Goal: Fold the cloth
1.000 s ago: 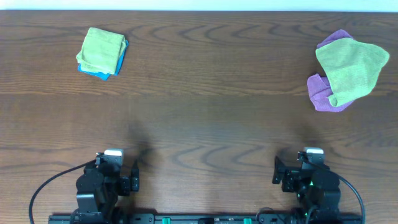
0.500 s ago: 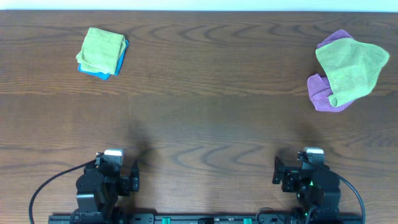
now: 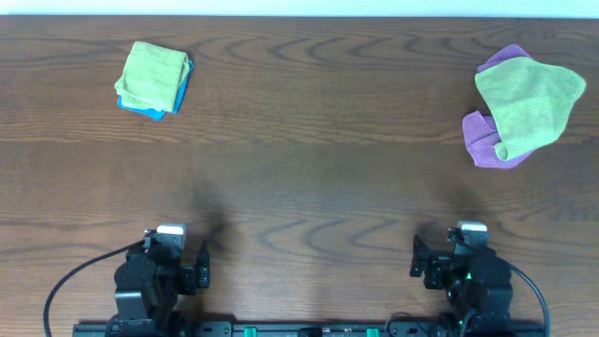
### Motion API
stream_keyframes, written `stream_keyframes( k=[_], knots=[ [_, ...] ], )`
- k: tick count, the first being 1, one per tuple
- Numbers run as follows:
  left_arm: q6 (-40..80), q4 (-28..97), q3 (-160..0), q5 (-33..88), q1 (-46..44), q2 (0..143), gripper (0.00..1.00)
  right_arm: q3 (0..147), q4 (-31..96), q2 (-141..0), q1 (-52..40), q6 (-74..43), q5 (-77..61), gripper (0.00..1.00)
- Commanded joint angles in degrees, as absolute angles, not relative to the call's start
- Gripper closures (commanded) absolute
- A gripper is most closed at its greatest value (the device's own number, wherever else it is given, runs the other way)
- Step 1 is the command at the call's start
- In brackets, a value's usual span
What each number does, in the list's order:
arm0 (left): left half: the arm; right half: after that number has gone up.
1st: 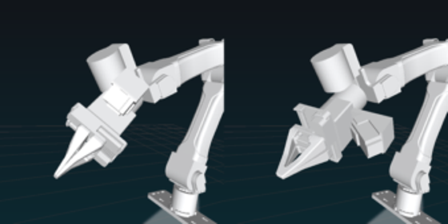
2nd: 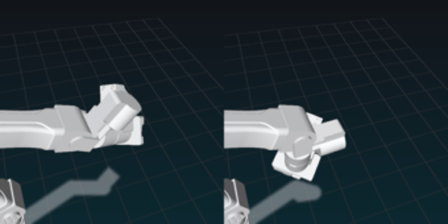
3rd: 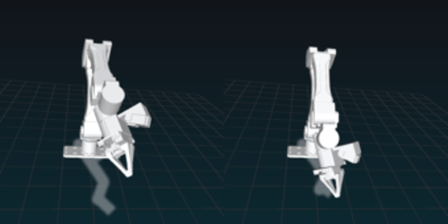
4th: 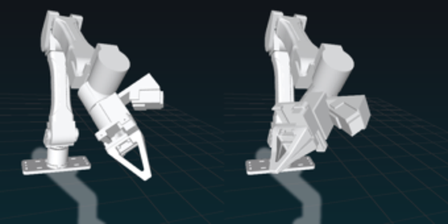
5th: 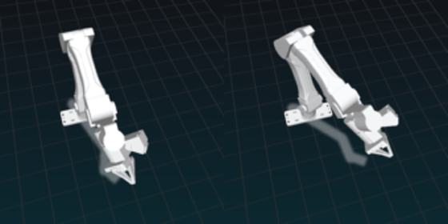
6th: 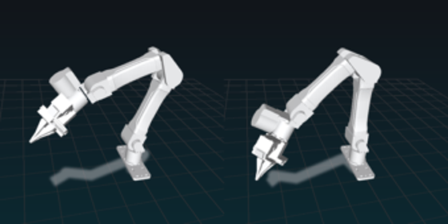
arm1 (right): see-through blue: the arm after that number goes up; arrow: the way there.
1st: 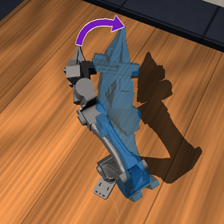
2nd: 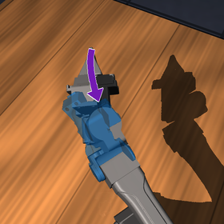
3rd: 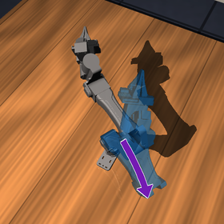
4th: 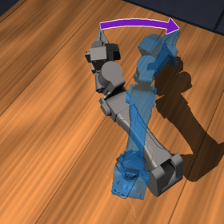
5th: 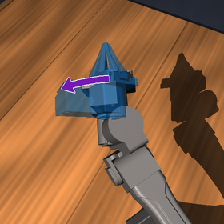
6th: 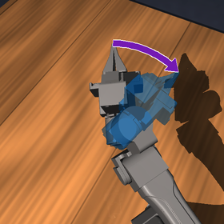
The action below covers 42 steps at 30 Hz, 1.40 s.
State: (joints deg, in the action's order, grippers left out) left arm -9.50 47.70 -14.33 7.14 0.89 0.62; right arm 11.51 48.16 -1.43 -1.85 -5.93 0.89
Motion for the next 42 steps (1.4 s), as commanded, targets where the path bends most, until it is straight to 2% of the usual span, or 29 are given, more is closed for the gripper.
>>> stream_keyframes(
  k=[1, 13, 19, 24, 32, 42],
  knots=[
    [-11.38, 51.03, -13.98, 7.09, 0.56, 0.23, 0.05, 10.76, 48.21, -0.91, -2.37, -6.81, 1.28, 0.01],
    [-11.4, 51.03, -13.98, 7.07, 0.56, 0.23, 0.05, 14.52, 47.31, -5.3, 1.41, -13.8, -1.85, 0.01],
    [-11.4, 51.03, -13.96, 7.09, 0.56, 0.23, 0.05, 24.23, 49.04, -19.14, 4.95, -14.39, 0.54, 0.01],
    [-11.4, 51.03, -13.98, 7.07, 0.56, 0.23, 0.05, 38.3, 56.6, -32.88, 8.32, -17.8, 4.89, 0.01],
    [-11.4, 51.03, -13.98, 7.09, 0.56, 0.23, 0.05, 57.6, 64.16, -47.42, 8.82, -21.06, 11.57, 0.01],
    [-11.4, 51.03, -13.98, 7.09, 0.56, 0.23, 0.05, 69.89, 64.49, -63.35, 12.91, -19.81, 18.63, 0.01]
  ],
)
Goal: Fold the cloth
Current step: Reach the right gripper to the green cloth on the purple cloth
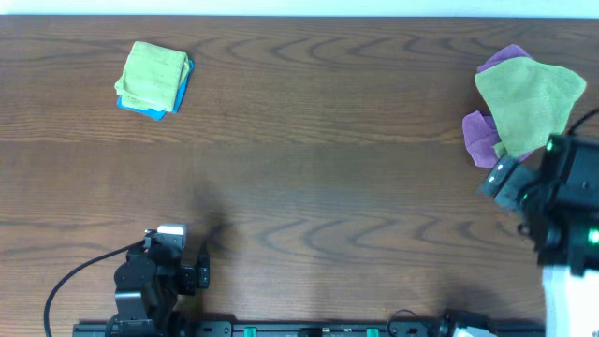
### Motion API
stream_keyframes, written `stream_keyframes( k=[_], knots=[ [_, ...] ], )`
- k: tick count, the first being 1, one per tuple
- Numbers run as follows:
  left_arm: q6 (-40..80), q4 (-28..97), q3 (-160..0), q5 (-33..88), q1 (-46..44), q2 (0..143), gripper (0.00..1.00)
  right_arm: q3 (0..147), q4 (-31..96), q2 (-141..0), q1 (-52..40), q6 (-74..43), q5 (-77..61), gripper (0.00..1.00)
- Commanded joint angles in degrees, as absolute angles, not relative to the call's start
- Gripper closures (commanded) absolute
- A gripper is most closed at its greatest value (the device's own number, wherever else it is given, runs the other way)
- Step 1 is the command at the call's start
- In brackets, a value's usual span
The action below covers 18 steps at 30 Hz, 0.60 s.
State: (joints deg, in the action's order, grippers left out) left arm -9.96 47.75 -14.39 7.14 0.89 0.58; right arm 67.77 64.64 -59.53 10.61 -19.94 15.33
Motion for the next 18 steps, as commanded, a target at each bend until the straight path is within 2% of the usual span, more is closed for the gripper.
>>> stream_keyframes(
  k=[1, 9, 18],
  knots=[
    [-11.4, 51.03, -13.98, 7.07, 0.56, 0.23, 0.05, 70.59, 63.9, -65.54, 14.06, -18.81, 18.28, 0.01],
    [-11.4, 51.03, -13.96, 7.07, 0.56, 0.23, 0.05, 73.08, 52.84, -80.66, 20.08, -2.9, 11.94, 0.01],
    [-11.4, 51.03, -13.98, 7.07, 0.56, 0.23, 0.05, 73.06, 47.33, -92.31, 20.75, -1.63, 11.79, 0.01]
  ],
)
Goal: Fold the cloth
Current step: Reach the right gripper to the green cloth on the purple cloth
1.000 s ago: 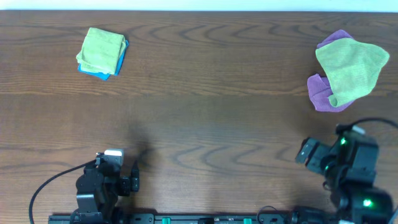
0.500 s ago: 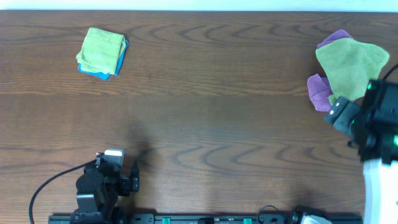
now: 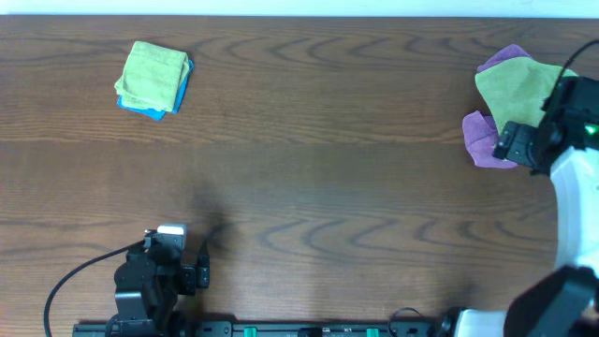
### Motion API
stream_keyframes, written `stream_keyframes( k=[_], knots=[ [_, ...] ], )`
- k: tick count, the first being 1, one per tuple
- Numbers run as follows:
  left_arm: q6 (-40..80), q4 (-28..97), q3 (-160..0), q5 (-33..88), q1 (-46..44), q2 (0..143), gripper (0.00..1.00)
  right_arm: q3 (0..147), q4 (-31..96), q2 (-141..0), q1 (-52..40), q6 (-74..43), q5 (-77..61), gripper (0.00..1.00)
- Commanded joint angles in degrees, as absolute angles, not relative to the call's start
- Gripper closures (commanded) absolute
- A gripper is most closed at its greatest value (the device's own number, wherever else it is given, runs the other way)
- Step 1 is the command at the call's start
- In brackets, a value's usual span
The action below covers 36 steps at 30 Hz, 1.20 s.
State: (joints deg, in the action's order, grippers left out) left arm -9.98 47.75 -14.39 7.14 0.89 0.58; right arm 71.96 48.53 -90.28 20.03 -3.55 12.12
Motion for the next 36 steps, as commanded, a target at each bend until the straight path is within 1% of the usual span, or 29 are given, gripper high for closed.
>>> stream_keyframes(
  k=[1, 6, 13, 26, 36],
  knots=[
    [-11.4, 51.03, -13.98, 7.09, 0.56, 0.23, 0.05, 73.06, 46.33, -93.47, 20.75, -1.63, 11.77, 0.01],
    [-11.4, 51.03, -13.98, 7.09, 0.56, 0.23, 0.05, 73.06, 40.71, -99.02, 20.78, -1.61, 11.57, 0.01],
    [-11.4, 51.03, -13.98, 7.07, 0.56, 0.23, 0.05, 73.06, 36.91, -103.26, 20.78, -1.63, 11.53, 0.01],
    [-11.4, 51.03, -13.98, 7.07, 0.56, 0.23, 0.05, 72.97, 29.17, -106.06, 21.04, -1.63, 11.53, 0.01],
    [-11.4, 51.03, -13.98, 7.09, 0.56, 0.23, 0.05, 72.95, 27.2, -108.07, 21.04, -1.61, 8.49, 0.01]
  ],
)
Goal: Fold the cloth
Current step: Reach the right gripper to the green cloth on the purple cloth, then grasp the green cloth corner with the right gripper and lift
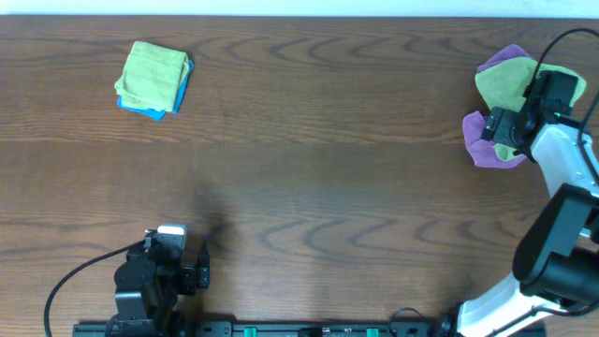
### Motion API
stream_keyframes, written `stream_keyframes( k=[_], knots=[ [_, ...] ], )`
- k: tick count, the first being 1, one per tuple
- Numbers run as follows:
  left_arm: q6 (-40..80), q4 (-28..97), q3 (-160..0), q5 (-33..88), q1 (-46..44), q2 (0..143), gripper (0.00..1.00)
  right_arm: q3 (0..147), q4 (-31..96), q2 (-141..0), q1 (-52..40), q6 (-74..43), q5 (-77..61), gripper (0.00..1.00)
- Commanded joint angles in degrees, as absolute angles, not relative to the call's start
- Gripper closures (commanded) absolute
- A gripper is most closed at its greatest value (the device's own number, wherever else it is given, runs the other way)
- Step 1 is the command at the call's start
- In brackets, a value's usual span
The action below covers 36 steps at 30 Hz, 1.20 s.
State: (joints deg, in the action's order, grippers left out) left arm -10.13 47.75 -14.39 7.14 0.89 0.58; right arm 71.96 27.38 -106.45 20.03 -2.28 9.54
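A crumpled green cloth (510,86) lies on top of a purple cloth (482,142) at the table's far right. My right gripper (510,126) is down over the near edge of the green cloth, with the arm stretched out from the lower right. The arm hides part of the cloth, and the view is too small to show how the jaws stand. My left gripper (198,267) rests folded at the front left, far from the cloths, with nothing in it.
A folded green cloth (152,75) sits on a folded blue cloth (150,108) at the back left. The brown wooden table (309,178) stretches between the two piles. The arm bases and a rail line the front edge.
My right gripper has moved a little farther back and now sits over the green cloth's near edge. The green cloth looks more bunched under it. The left arm is unchanged.
Both arms first rested folded at the front edge, with the green cloth spread over the purple one. Then my right arm was out near the pile's front, then beside it, and now it is on the green cloth. The left arm stayed parked throughout.
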Motion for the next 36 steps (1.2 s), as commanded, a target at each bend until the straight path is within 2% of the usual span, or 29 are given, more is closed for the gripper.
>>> stream_keyframes(
  k=[1, 5, 6, 7, 9, 12, 14, 17, 20, 26, 27, 28, 30, 31, 33, 35, 36],
  knots=[
    [-11.4, 51.03, -13.98, 7.09, 0.56, 0.23, 0.05, 72.97, 27.2, -108.55, 21.04, -1.58, 8.49, 0.01],
    [-11.4, 51.03, -13.98, 7.07, 0.56, 0.23, 0.05, 72.97, 27.2, -109.86, 21.04, -1.61, 8.34, 0.01],
    [-11.4, 51.03, -13.98, 7.09, 0.56, 0.23, 0.05, 72.97, 27.18, -110.0, 21.04, -1.61, 8.34, 0.05],
    [-11.4, 51.03, -13.98, 7.07, 0.56, 0.23, 0.05, 72.97, 26.98, -110.02, 21.04, -1.61, 8.34, 0.13],
    [-11.4, 51.03, -13.98, 7.07, 0.56, 0.23, 0.05, 72.97, 26.5, -110.02, 21.04, -1.61, 8.38, 0.37],
    [-11.4, 51.03, -13.98, 7.09, 0.56, 0.23, 0.05, 72.97, 26.35, -110.02, 21.04, -1.61, 8.38, 0.65],
    [-11.4, 51.03, -13.98, 7.09, 0.56, 0.23, 0.05, 72.97, 26.57, -109.97, 21.04, -1.61, 8.38, 0.8],
    [-11.4, 51.03, -13.98, 7.09, 0.56, 0.23, 0.05, 72.97, 27.42, -109.45, 21.04, -1.61, 8.36, 0.86],
    [-11.38, 51.03, -13.98, 7.07, 0.56, 0.23, 0.05, 72.97, 27.94, -108.18, 21.02, -1.61, 8.36, 0.99],
    [-11.4, 51.03, -13.98, 7.09, 0.56, 0.23, 0.05, 72.97, 27.81, -103.02, 20.93, -1.58, 8.36, 0.99],
    [-11.4, 51.03, -13.98, 7.09, 0.56, 0.23, 0.05, 72.97, 27.66, -101.71, 20.93, -1.58, 8.36, 0.97],
    [-11.38, 51.03, -13.98, 7.09, 0.56, 0.23, 0.05, 72.97, 27.62, -100.57, 20.93, -1.58, 8.36, 0.91],
    [-11.4, 51.03, -13.98, 7.09, 0.56, 0.23, 0.05, 72.97, 27.68, -98.54, 20.93, -1.58, 8.34, 0.85],
    [-11.4, 51.03, -13.98, 7.09, 0.56, 0.23, 0.05, 72.97, 27.75, -97.65, 20.93, -1.56, 8.34, 0.85],
    [-11.38, 51.03, -13.98, 7.07, 0.56, 0.23, 0.05, 72.97, 27.92, -95.7, 20.91, -1.15, 8.32, 0.89],
    [-11.4, 51.03, -13.98, 7.09, 0.56, 0.23, 0.05, 72.97, 28.36, -93.76, 20.91, -1.17, 8.05, 0.99],
    [-11.4, 51.03, -13.98, 7.09, 0.56, 0.23, 0.05, 72.97, 28.58, -92.92, 20.84, -1.15, 7.57, 0.99]
  ],
)
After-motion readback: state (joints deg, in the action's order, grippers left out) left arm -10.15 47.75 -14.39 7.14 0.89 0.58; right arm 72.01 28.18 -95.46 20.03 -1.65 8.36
